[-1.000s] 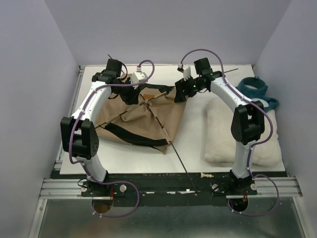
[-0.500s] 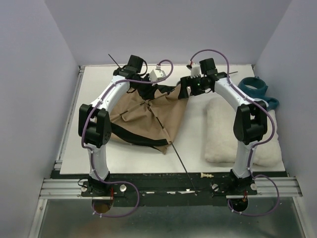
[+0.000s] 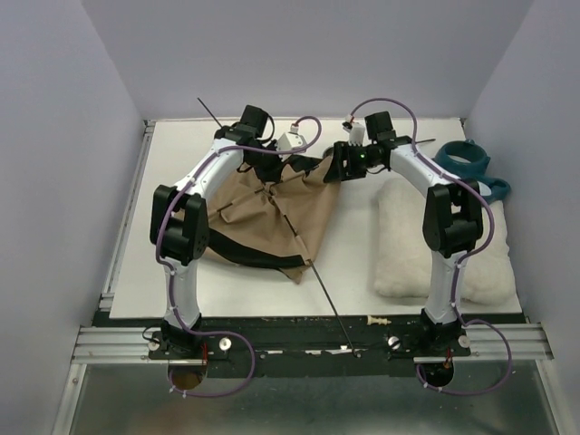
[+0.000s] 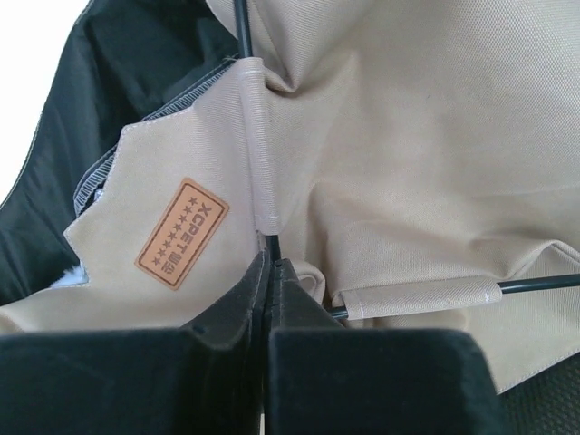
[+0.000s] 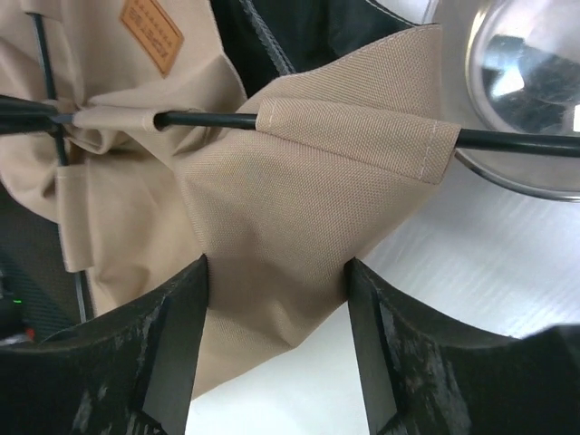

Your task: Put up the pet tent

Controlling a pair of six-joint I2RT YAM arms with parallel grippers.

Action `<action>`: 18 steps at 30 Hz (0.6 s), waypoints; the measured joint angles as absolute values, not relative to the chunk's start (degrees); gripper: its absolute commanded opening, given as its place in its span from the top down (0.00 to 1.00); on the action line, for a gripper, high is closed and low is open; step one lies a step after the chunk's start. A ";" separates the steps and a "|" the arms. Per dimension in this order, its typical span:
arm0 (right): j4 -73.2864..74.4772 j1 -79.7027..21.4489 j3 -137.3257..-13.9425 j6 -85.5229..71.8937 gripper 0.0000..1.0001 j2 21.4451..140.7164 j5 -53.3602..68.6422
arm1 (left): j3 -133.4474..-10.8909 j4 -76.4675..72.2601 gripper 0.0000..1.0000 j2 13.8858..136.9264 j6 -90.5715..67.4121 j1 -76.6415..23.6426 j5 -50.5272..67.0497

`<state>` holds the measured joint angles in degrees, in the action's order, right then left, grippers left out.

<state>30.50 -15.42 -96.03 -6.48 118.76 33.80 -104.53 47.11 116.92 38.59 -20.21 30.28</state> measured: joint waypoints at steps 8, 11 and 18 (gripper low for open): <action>26.48 -13.89 -93.27 -10.20 0.66 118.58 39.29 | -101.91 48.12 0.71 115.92 39.00 -20.21 30.63; 25.85 -13.39 -92.14 -10.98 0.78 118.54 40.45 | -101.75 47.79 0.65 115.79 38.24 -20.08 30.68; 24.43 -13.39 -91.61 -11.79 0.99 118.21 41.95 | -102.32 47.55 0.62 116.20 37.54 -20.12 30.44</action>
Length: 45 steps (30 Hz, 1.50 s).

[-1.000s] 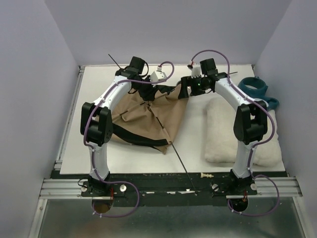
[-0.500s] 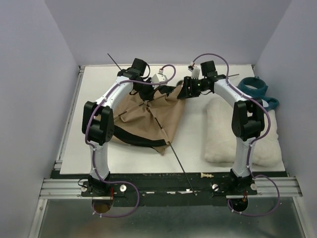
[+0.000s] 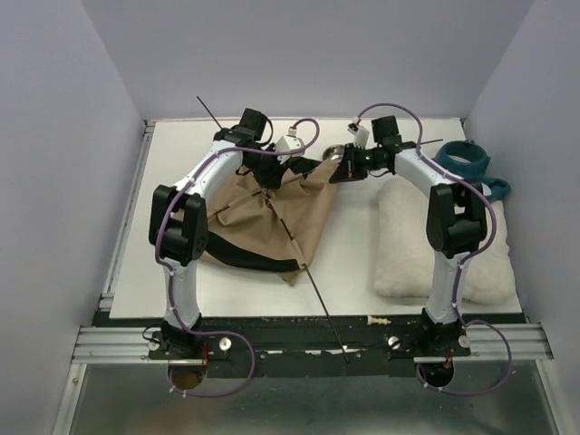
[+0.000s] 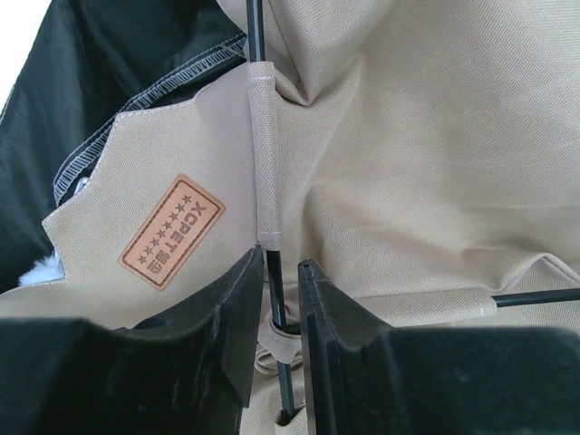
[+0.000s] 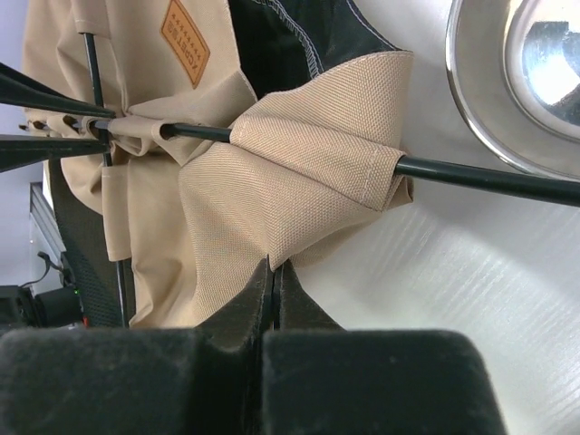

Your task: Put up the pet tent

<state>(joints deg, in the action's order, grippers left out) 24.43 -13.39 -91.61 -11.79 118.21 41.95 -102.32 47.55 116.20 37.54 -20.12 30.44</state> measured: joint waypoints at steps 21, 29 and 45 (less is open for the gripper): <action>19.29 -11.35 -79.33 -14.44 0.99 108.79 41.15 | -96.86 48.75 1.00 114.37 42.83 -19.70 28.53; 17.34 -8.19 -68.79 -14.44 0.99 100.62 41.43 | -87.81 50.30 1.00 103.72 51.35 -16.69 29.85; 41.34 -0.86 -82.89 13.08 0.00 95.81 53.32 | -77.19 56.07 1.00 94.83 70.08 -13.82 29.95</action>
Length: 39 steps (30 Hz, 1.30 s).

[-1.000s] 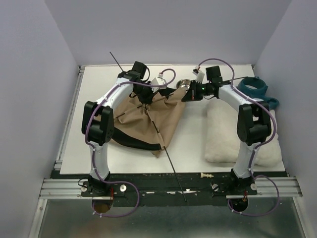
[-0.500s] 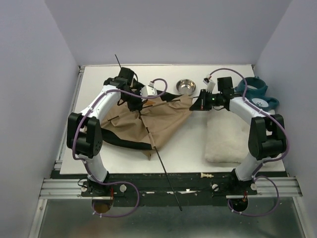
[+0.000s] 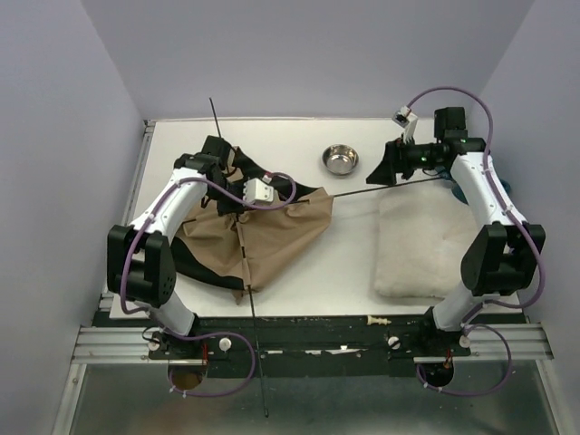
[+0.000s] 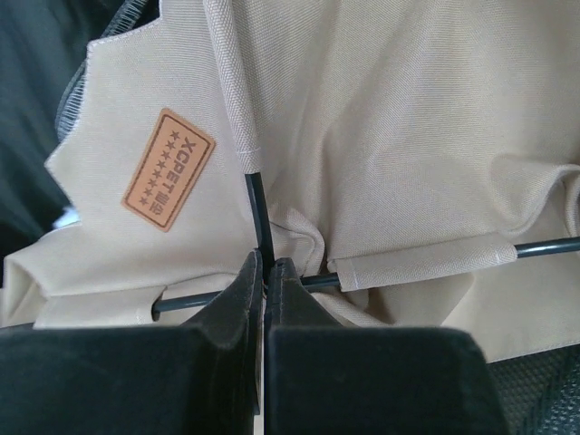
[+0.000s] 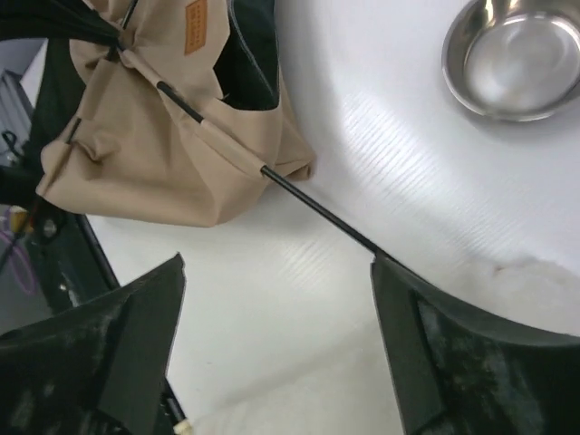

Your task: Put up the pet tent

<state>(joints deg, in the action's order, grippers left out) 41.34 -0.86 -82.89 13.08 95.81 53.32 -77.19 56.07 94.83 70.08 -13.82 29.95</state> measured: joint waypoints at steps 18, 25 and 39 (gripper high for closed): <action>72.18 -7.51 -96.16 63.02 0.10 110.24 45.78 | -81.28 53.54 1.00 91.46 76.14 -16.27 28.29; 75.13 -7.01 -90.45 65.08 0.09 103.46 47.99 | -82.78 49.65 1.00 91.96 75.85 -17.58 28.14; 75.57 -2.85 -78.43 65.60 0.99 93.71 43.42 | -76.69 35.05 1.00 89.34 73.93 -25.02 27.75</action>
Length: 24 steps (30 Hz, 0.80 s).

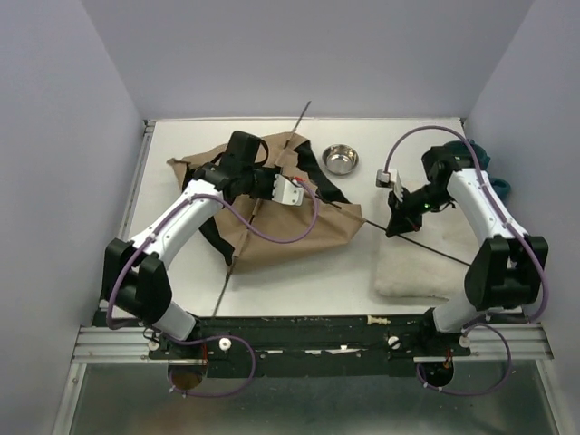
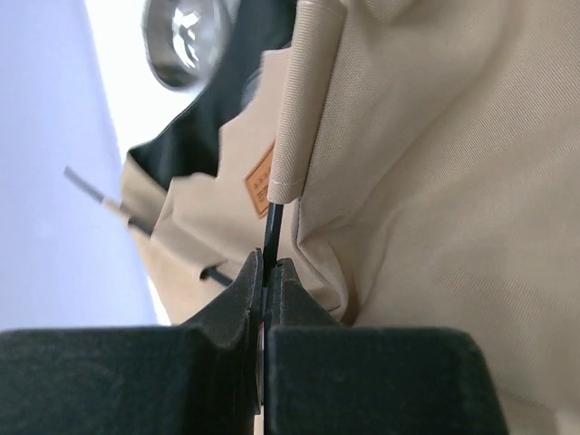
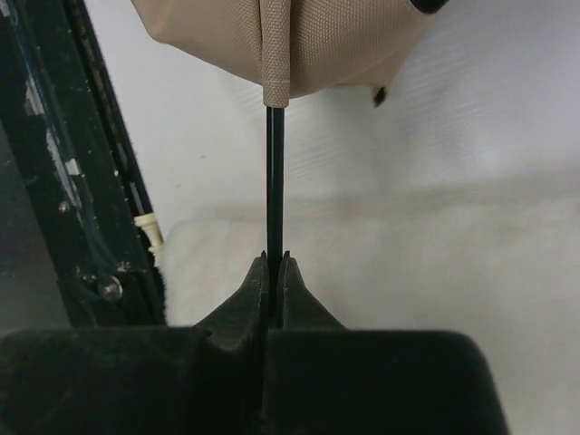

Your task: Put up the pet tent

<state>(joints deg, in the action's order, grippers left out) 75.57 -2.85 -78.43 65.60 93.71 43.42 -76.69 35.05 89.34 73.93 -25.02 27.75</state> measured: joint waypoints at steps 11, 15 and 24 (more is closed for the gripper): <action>76.77 -2.09 -59.13 59.81 0.99 60.80 47.53 | -66.83 20.82 1.00 72.84 74.72 -32.51 29.36; 72.60 -2.07 -55.72 52.71 0.99 53.84 45.19 | -66.74 13.30 1.00 76.79 75.26 -33.47 30.48; 67.81 1.50 -59.88 40.18 0.99 64.58 36.32 | -72.71 -9.04 0.38 98.63 72.25 -34.35 29.06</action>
